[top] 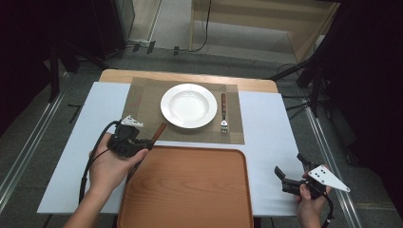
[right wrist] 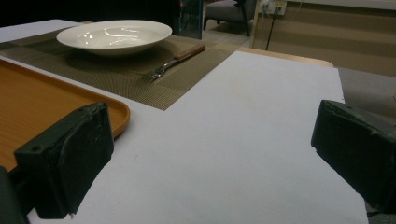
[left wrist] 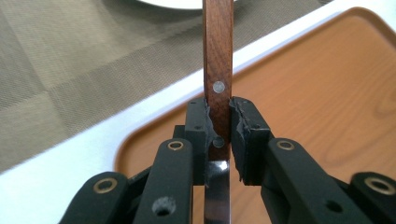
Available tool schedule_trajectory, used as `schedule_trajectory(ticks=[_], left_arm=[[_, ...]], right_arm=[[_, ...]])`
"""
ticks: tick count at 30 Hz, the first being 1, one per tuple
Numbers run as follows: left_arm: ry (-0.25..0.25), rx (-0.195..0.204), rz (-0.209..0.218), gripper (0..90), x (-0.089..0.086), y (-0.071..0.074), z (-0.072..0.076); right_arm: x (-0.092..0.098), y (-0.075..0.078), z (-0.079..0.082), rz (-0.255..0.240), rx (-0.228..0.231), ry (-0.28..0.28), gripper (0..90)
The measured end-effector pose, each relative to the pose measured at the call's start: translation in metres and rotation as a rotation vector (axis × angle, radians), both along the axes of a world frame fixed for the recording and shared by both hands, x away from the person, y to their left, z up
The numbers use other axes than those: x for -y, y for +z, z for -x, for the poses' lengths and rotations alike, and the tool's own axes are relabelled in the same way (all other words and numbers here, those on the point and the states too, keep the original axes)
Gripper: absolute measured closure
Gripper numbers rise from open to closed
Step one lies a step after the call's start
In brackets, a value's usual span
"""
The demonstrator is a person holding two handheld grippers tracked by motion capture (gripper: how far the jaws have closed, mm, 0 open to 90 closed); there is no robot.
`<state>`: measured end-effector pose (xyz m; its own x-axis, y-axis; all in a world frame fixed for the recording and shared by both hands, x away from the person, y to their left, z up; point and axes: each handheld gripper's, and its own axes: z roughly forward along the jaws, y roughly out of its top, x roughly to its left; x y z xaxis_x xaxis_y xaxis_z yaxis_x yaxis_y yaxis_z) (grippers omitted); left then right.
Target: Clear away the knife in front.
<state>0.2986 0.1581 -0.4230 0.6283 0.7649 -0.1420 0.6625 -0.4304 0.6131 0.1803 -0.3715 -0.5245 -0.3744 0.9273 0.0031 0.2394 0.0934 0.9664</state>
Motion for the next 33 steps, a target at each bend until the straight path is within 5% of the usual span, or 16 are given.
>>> schedule_trajectory(ticks=[16,33], left_arm=[[0.009,-0.045,0.031,76.2,-0.005,-0.024,0.030],[0.044,-0.090,0.113,76.0,-0.013,-0.058,0.049]], right_arm=[[0.001,0.000,0.000,-0.005,-0.003,-0.001,0.0],[0.001,0.000,0.000,0.000,-0.007,-0.005,0.0]])
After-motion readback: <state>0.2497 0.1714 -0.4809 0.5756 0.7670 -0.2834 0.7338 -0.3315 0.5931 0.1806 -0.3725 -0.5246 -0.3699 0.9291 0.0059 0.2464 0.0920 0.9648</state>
